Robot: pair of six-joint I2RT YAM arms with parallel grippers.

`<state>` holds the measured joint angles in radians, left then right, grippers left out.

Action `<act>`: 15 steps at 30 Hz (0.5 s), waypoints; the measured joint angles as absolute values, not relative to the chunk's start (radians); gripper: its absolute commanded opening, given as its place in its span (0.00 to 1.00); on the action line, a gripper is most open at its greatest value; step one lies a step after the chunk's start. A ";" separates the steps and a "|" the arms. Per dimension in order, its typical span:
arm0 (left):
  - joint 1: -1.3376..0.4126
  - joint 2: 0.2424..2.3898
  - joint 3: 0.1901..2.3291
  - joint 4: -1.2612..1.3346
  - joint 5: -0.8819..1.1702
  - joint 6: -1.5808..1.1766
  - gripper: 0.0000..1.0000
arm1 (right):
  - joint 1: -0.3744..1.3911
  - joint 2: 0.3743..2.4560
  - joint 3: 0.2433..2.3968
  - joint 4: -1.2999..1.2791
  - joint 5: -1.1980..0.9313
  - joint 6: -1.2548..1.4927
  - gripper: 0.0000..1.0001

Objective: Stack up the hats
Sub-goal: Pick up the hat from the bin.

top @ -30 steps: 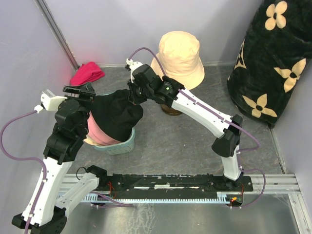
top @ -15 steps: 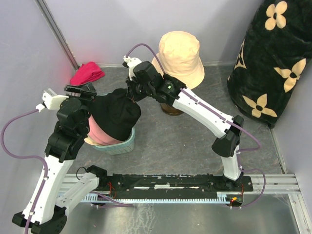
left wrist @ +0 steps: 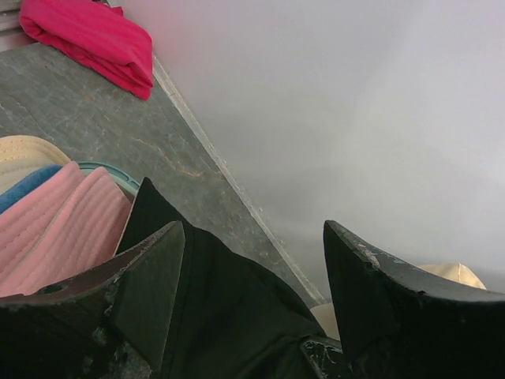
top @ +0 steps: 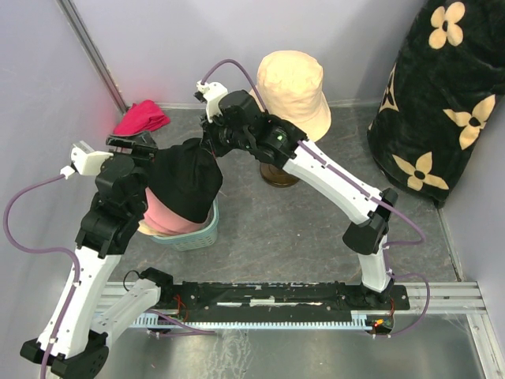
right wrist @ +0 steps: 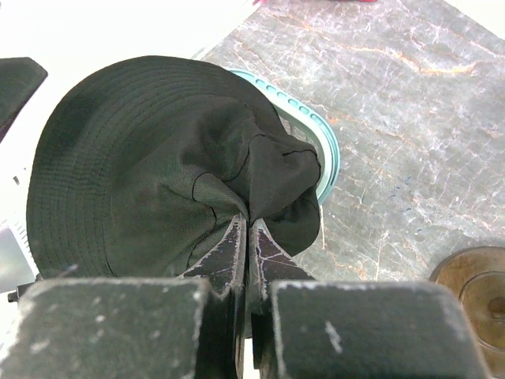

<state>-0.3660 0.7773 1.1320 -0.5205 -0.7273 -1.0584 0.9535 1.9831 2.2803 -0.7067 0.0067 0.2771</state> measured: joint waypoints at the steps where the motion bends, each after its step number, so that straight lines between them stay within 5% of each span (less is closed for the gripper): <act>1: -0.366 0.778 1.132 -0.521 -0.728 -1.059 0.77 | 0.953 1.983 2.283 -0.706 0.006 0.274 0.02; 15: -0.366 0.765 1.102 -0.518 -0.732 -1.081 0.77 | 0.953 1.980 2.332 -0.686 0.009 0.220 0.02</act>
<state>-0.3660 0.7654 1.1023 -0.5182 -0.7322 -1.0805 0.9531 1.9804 2.3318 -0.6861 0.0090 0.2203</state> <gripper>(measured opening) 0.773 0.024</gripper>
